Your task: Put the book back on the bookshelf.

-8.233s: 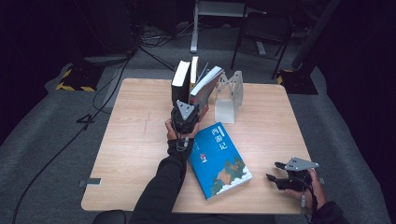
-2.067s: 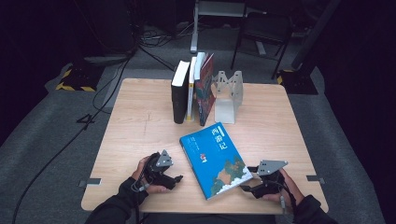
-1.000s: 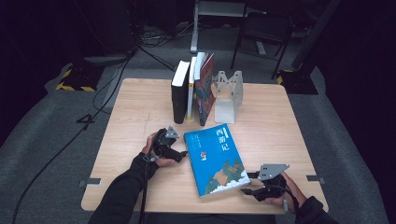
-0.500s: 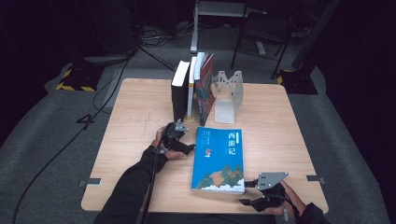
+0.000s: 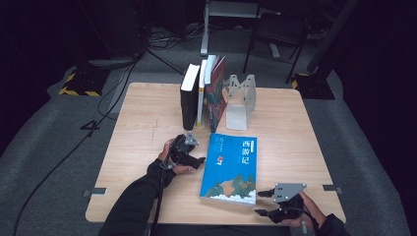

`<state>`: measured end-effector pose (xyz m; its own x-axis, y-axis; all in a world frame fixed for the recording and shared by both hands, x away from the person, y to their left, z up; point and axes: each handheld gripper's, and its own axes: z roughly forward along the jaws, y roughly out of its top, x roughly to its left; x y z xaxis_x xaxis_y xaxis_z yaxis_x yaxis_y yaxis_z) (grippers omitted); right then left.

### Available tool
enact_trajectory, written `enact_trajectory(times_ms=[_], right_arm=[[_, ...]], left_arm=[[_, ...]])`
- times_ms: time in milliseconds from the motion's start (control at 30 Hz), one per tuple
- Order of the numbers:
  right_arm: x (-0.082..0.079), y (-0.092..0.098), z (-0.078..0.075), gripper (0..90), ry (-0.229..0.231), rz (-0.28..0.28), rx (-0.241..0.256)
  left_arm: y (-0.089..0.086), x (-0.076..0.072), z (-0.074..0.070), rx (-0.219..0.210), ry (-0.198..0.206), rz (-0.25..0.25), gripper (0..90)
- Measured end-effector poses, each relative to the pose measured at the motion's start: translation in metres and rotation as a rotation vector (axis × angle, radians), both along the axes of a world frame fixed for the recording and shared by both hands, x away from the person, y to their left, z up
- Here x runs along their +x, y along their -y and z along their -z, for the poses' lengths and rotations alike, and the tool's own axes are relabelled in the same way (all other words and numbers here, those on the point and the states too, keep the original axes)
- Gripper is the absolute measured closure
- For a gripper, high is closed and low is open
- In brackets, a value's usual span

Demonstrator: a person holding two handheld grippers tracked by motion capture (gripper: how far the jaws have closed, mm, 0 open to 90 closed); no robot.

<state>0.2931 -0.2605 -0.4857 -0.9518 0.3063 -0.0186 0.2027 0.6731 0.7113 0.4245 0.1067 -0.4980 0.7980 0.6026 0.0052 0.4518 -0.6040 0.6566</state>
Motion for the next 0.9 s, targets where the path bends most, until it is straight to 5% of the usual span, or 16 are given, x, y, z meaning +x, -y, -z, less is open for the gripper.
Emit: enact_trajectory(times_ms=[100,167,333,567,900], right_arm=[[0.007,0.009,0.0,37.7,0.025,0.091,-0.005],[0.011,0.011,0.001,35.8,0.026,0.126,0.001],[0.011,0.002,0.005,32.8,0.044,0.1,-0.059],[0.016,-0.006,0.008,30.0,0.036,0.092,-0.066],[0.018,-0.005,0.006,29.5,0.034,0.093,-0.048]], left_arm=[[-0.005,-0.021,-0.001,0.002,-0.046,0.016,16.7],[-0.008,-0.036,-0.003,0.026,-0.024,0.032,17.5],[-0.02,-0.067,-0.002,0.035,-0.012,0.051,16.7],[-0.025,-0.101,-0.003,0.041,-0.017,0.093,16.6],[-0.011,-0.106,-0.002,0.041,0.004,0.126,16.5]])
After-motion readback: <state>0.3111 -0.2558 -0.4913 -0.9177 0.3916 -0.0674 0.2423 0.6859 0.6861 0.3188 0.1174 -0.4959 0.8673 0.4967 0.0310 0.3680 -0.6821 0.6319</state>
